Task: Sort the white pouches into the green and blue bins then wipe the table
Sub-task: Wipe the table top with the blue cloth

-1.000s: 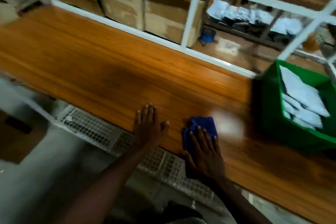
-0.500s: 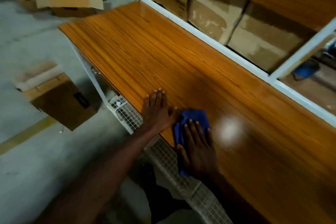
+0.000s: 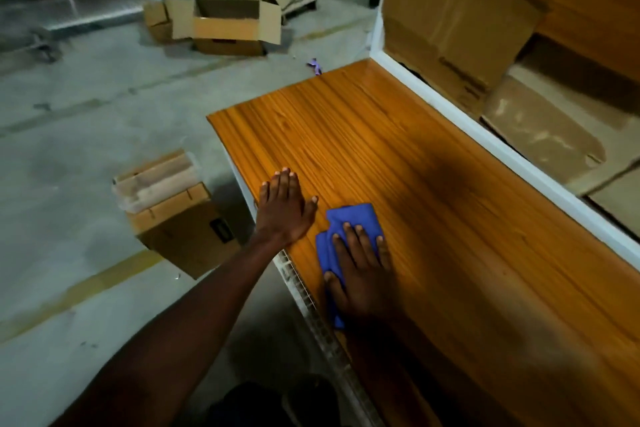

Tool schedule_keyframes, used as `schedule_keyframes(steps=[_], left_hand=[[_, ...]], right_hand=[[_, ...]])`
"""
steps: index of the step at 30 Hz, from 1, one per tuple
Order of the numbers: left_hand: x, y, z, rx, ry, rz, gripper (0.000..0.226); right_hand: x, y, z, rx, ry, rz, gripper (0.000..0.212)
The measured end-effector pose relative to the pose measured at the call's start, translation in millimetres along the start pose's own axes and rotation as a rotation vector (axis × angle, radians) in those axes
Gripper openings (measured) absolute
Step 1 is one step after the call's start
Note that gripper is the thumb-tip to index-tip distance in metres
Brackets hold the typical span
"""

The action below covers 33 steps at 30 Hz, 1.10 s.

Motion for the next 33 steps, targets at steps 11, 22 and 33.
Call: schedule_keyframes(steps=[11,22,33], left_hand=[[-145.9,-3.8,181.6,0.035,0.014,0.036,0.079],[-332.0,2.9,267.5,-0.034,-0.146,-0.086,0.067],[-512.6,67.5,158.0,-0.051,-0.576,-0.186,0.077]], right_hand=[[-62.3,82.7,232.4,0.033,-0.024,-0.027,0.066],[-120.9,165.9,432.1,-0.034,-0.18,-0.082,0.058],[-227.6,361.9,524.1,-0.239,-0.344,0.049,0.056]])
Point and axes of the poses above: each hand's wrist, its own z-axis towards the middle knuckle, its own y-axis out of the palm, x = y × z, the point moved 3 cm from there along z, towards the middle knuckle, and after that the axes turned 14 degrees about z, right-handed, at the moved point
